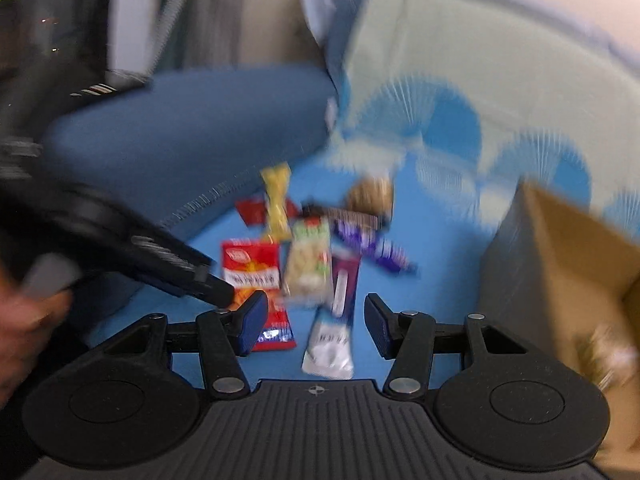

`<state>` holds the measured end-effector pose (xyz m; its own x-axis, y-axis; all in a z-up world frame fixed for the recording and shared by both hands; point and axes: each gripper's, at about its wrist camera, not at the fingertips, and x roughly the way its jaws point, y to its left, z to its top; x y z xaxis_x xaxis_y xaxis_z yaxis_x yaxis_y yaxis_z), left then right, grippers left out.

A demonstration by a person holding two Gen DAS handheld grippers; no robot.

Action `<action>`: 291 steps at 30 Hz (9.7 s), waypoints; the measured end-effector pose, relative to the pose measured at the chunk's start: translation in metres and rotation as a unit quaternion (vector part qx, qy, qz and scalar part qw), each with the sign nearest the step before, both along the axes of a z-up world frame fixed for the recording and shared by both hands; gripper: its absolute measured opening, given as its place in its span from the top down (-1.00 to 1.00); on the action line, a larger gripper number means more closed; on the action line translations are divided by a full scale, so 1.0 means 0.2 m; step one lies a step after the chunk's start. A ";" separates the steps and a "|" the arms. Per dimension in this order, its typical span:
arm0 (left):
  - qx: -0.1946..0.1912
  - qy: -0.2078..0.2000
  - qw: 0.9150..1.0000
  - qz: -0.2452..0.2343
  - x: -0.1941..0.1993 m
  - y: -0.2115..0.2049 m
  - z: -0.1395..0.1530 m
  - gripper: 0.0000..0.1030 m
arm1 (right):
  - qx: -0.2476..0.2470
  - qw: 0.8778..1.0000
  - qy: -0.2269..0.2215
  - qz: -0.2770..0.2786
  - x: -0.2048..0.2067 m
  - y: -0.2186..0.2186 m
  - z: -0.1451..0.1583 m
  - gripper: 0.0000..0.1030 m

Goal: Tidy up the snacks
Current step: 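Grasp the purple tube snack with the right tool, then grasp the red spicy strip packet with the left tool, then lift the red packet with the left tool while the right tool carries the purple tube to the box, then open the right tool to drop the purple tube while the left tool releases the red packet into the box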

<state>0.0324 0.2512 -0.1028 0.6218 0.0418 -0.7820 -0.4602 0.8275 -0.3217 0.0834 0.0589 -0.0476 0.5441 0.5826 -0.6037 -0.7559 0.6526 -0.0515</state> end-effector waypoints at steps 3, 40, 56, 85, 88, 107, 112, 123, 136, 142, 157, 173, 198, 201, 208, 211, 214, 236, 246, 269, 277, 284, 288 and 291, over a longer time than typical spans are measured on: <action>-0.007 -0.001 1.000 -0.002 0.00 0.02 -0.01 -0.02 | -0.001 0.997 0.046 -0.060 0.13 0.08 -0.11 -0.10; -0.013 0.001 0.998 0.062 0.08 0.06 -0.01 -0.39 | -0.071 0.994 0.089 -0.006 -0.06 -0.22 -0.19 -0.22; 0.159 0.094 0.979 0.087 0.34 -0.22 -0.11 -0.28 | -0.071 0.990 0.119 -0.024 0.02 -0.20 -0.22 -0.21; 0.007 0.068 0.996 -0.058 0.06 -0.17 -0.02 -0.05 | -0.042 0.992 0.117 -0.035 0.01 -0.23 -0.18 0.24; 0.007 0.067 0.996 -0.057 0.06 -0.17 -0.01 -0.21 | -0.042 0.992 0.114 -0.038 0.01 -0.23 -0.18 0.20; 0.074 0.090 0.989 -0.090 0.11 -0.29 -0.03 0.00 | -0.057 0.994 0.088 -0.031 -0.02 -0.23 -0.16 0.50; 0.046 0.081 0.992 -0.081 0.10 -0.25 -0.03 0.02 | -0.059 0.992 0.110 -0.031 -0.01 -0.23 -0.18 0.47; 0.037 0.076 0.993 -0.082 0.09 -0.24 -0.03 0.02 | -0.061 0.992 0.106 -0.025 -0.01 -0.20 -0.20 0.39; 0.030 0.074 0.993 -0.086 0.09 -0.24 -0.04 0.03 | -0.063 0.993 0.090 -0.036 -0.01 -0.22 -0.16 0.57; 0.031 0.078 0.992 -0.094 0.10 -0.24 -0.05 -0.04 | -0.071 0.991 0.102 -0.039 -0.01 -0.20 -0.18 0.43; 0.036 0.079 0.991 -0.098 0.11 -0.24 -0.05 -0.06 | -0.080 0.991 0.099 -0.033 -0.01 -0.18 -0.20 0.38; 0.039 0.077 0.991 -0.098 0.10 -0.24 -0.04 0.02 | -0.076 0.993 0.092 -0.025 -0.02 -0.20 -0.19 0.53; 0.028 -0.003 0.995 -0.091 0.00 -0.22 0.06 0.12 | 0.009 0.998 0.047 -0.050 -0.02 -0.24 -0.05 0.60; 0.032 -0.003 0.995 -0.091 -0.01 -0.23 0.06 0.12 | 0.016 0.998 0.045 -0.051 -0.02 -0.25 -0.03 0.60; 0.055 0.002 0.994 -0.094 0.00 -0.26 0.06 0.12 | 0.036 0.997 0.034 -0.051 -0.02 -0.28 0.02 0.60; 0.068 0.002 0.993 -0.097 0.00 -0.28 0.07 0.12 | 0.048 0.997 0.023 -0.051 -0.02 -0.30 0.06 0.59; 0.076 0.001 0.993 -0.094 0.00 -0.28 0.07 0.12 | 0.062 0.997 0.016 -0.052 -0.02 -0.32 0.10 0.59; 0.099 -0.079 0.991 -0.036 0.11 -0.43 0.42 0.12 | 0.168 0.978 -0.101 -0.065 0.04 -0.57 0.39 0.59; 0.087 -0.149 0.981 -0.091 0.55 -0.87 0.63 0.12 | 0.195 0.947 -0.097 -0.237 0.29 -0.91 0.42 0.59; 0.122 -0.187 0.964 -0.143 0.50 -1.04 0.63 -0.14 | 0.175 0.916 -0.069 -0.353 0.40 -1.12 0.29 -0.04; 0.148 -0.162 0.963 -0.158 0.16 -0.69 0.51 0.35 | 0.148 0.926 -0.066 -0.342 0.37 -1.07 0.25 -0.05; 0.110 -0.136 0.969 -0.176 -0.15 -0.40 0.17 0.57 | 0.122 0.944 -0.073 -0.297 0.26 -0.95 0.21 -0.05; 0.075 -0.171 0.971 -0.151 -0.17 -0.32 0.19 0.57 | 0.110 0.956 -0.072 -0.262 0.20 -0.85 0.20 -0.04; 0.066 -0.179 0.970 -0.151 -0.18 -0.31 0.18 0.57 | 0.102 0.966 -0.085 -0.223 0.13 -0.76 0.19 0.05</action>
<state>-0.0036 0.1902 -0.0658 0.8517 -0.1003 -0.5143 -0.0683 0.9519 -0.2987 0.1095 -0.0938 -0.0106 0.8497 0.3637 -0.3817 -0.3884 0.9214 0.0134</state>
